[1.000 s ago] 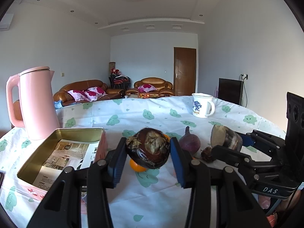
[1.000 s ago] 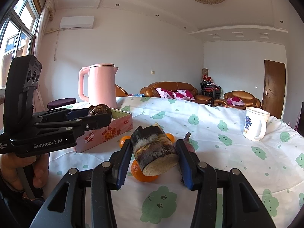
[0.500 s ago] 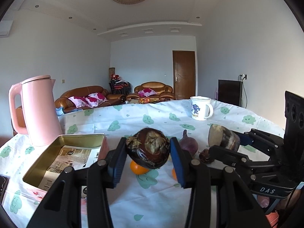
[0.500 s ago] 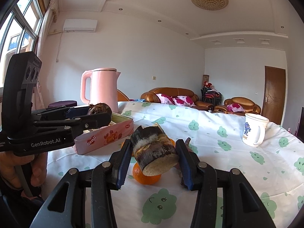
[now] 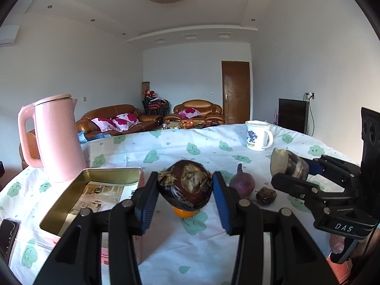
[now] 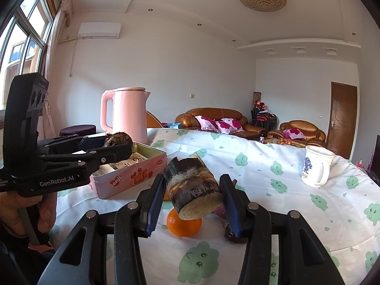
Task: Organize fruits
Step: 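Move both tools with their items over the open tin box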
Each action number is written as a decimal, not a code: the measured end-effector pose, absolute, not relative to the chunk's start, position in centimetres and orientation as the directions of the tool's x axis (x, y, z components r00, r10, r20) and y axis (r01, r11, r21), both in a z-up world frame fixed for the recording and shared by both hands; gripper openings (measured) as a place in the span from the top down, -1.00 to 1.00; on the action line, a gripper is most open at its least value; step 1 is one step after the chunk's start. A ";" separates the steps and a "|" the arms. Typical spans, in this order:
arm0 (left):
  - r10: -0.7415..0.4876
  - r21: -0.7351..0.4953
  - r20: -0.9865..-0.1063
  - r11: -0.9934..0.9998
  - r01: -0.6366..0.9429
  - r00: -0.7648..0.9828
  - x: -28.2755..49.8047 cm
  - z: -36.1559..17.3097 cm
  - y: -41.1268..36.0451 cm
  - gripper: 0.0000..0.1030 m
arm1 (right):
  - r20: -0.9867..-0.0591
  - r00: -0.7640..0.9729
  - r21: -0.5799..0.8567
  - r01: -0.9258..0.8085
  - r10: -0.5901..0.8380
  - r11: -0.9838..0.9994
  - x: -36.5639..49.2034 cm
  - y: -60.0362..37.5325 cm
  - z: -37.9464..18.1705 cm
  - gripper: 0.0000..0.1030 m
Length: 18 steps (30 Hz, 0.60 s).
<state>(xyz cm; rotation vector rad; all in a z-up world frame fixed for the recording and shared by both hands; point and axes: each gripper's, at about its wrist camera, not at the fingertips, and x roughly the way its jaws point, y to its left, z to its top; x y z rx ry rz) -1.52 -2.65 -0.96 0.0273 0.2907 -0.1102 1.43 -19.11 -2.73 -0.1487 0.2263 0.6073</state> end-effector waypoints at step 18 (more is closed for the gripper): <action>-0.030 -0.001 -0.325 0.999 0.032 0.945 -0.7 -0.3 0.8 0.10 | -0.264 0.754 -0.135 -0.646 0.601 0.752 2.4 -15.5 1.8 0.05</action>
